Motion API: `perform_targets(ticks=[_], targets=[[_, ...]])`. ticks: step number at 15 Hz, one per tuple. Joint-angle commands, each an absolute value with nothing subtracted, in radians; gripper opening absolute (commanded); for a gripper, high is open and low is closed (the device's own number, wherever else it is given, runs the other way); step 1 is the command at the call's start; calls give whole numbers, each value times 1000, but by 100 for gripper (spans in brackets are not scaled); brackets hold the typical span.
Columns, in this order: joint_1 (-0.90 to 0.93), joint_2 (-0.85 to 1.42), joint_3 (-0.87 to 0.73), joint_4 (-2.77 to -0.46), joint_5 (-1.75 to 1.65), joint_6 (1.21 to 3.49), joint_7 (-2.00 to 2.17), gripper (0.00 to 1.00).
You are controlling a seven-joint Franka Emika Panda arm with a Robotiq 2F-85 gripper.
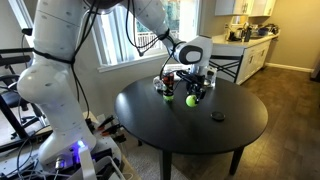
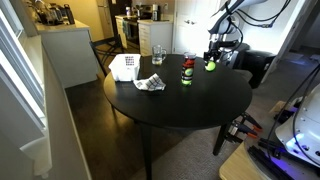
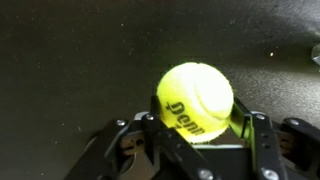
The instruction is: Put the green ball inside the black container
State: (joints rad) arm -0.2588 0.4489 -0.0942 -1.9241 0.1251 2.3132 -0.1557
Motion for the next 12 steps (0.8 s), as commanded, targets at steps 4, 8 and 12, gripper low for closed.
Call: perform_targets(ticks=[4, 8, 12], targets=[[-266, 263, -80, -2080, 197, 2389, -276, 41], [-235, 208, -55, -2130, 182, 2519, -348, 41], [-198, 153, -3, -2181, 196, 2622, -427, 41]])
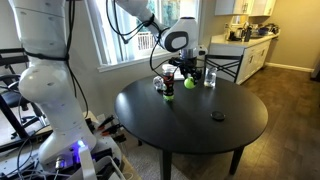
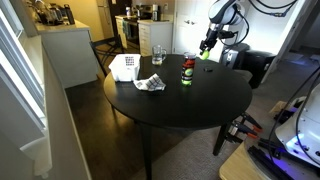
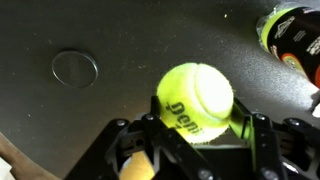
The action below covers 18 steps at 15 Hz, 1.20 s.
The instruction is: Put the green ball inside the black container
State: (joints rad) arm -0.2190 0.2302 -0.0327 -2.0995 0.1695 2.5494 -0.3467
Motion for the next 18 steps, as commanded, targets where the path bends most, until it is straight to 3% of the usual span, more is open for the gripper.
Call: perform_targets(ticks=[1, 9, 18], targets=[[-186, 139, 8, -2196, 196, 2651, -435, 41], [-114, 33, 29, -2318, 149, 2886, -399, 41], [-82, -36, 65, -2395, 174, 2902, -420, 41]])
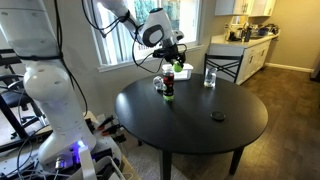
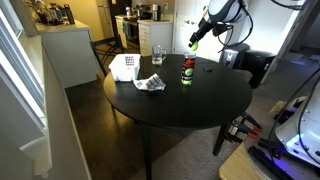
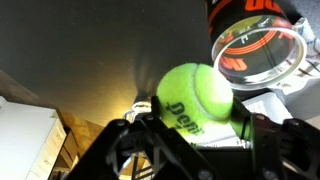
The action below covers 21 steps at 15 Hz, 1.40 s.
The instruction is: Put the green ball inside the black container
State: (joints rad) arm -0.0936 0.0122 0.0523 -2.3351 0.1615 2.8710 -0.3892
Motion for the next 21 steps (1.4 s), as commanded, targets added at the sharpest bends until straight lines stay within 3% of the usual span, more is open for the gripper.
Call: perform_targets(ticks=[1, 21], targets=[[-76, -43, 69, -2407, 163, 2909, -410, 41], [-69, -168, 98, -2621, 28, 3153, -354, 41]])
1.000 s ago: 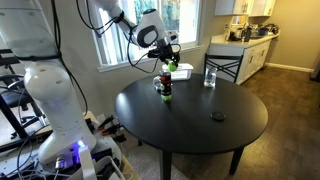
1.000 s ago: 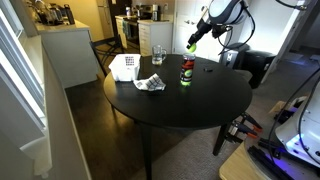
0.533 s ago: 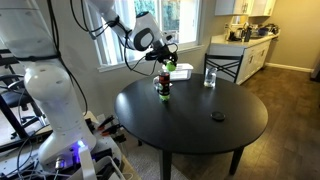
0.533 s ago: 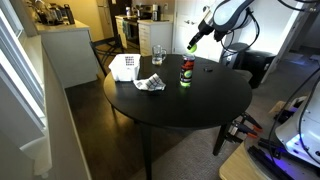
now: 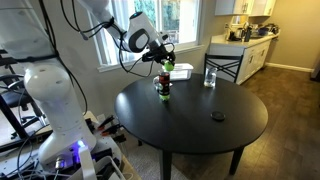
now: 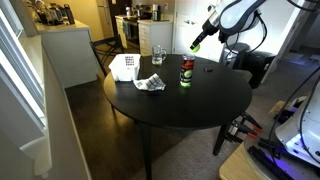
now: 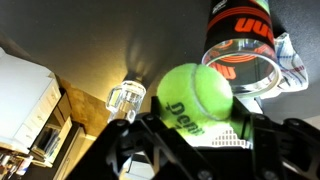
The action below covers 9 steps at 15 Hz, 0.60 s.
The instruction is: Put the green ball inside the black container
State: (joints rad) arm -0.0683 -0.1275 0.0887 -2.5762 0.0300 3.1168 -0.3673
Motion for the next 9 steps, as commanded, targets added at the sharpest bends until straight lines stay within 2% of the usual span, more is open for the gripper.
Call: perform_targets(ticks=[1, 9], targets=[[-43, -167, 87, -2625, 54, 3163, -372, 41], [90, -155, 40, -2629, 139, 3187, -384, 41]])
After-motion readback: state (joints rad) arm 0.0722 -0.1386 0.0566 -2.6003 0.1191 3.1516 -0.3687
